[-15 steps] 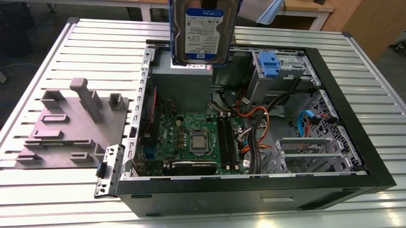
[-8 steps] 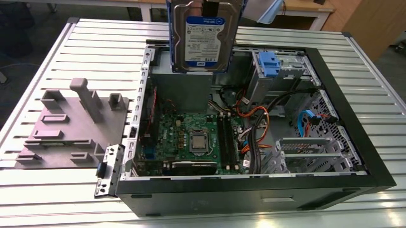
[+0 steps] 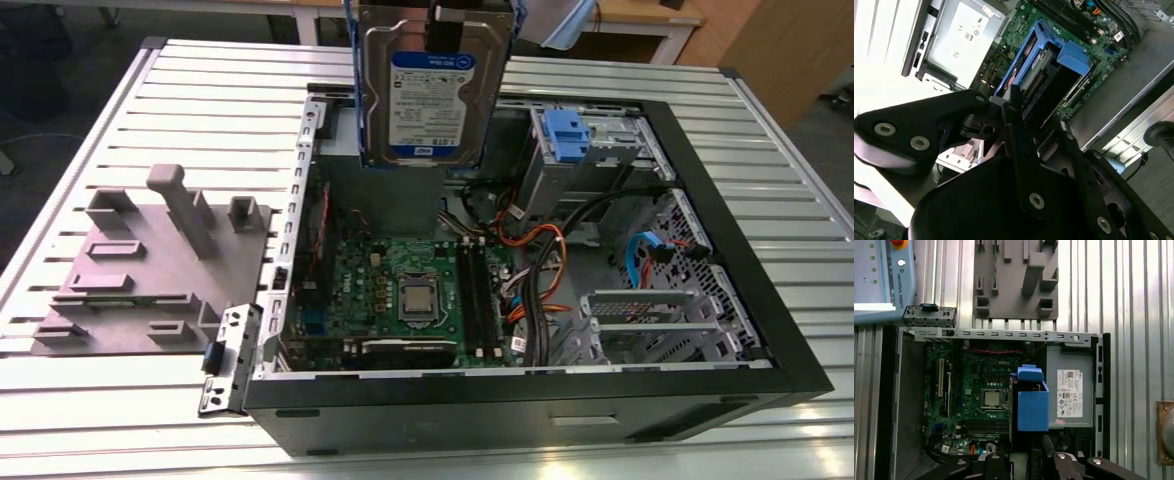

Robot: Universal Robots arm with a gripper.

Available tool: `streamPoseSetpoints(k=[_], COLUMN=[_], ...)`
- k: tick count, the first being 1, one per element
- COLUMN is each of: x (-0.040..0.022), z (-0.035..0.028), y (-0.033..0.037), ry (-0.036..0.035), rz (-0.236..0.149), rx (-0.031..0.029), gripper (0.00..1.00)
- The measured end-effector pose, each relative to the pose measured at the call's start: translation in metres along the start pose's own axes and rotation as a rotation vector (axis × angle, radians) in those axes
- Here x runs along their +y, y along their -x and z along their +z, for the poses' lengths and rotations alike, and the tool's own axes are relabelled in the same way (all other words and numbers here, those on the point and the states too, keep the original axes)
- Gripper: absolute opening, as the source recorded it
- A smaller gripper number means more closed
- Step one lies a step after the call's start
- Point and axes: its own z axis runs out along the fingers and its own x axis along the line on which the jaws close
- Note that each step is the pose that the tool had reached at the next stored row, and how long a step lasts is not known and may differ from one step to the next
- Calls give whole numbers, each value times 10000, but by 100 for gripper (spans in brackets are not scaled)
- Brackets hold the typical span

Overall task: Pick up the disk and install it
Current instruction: 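Pick up the disk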

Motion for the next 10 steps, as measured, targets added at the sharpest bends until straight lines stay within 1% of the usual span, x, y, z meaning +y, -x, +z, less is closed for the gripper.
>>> streamPoseSetpoints(k=[10], x=[-2], z=[16], y=[-162], ry=[0], rz=[0], rx=[0], gripper=[35])
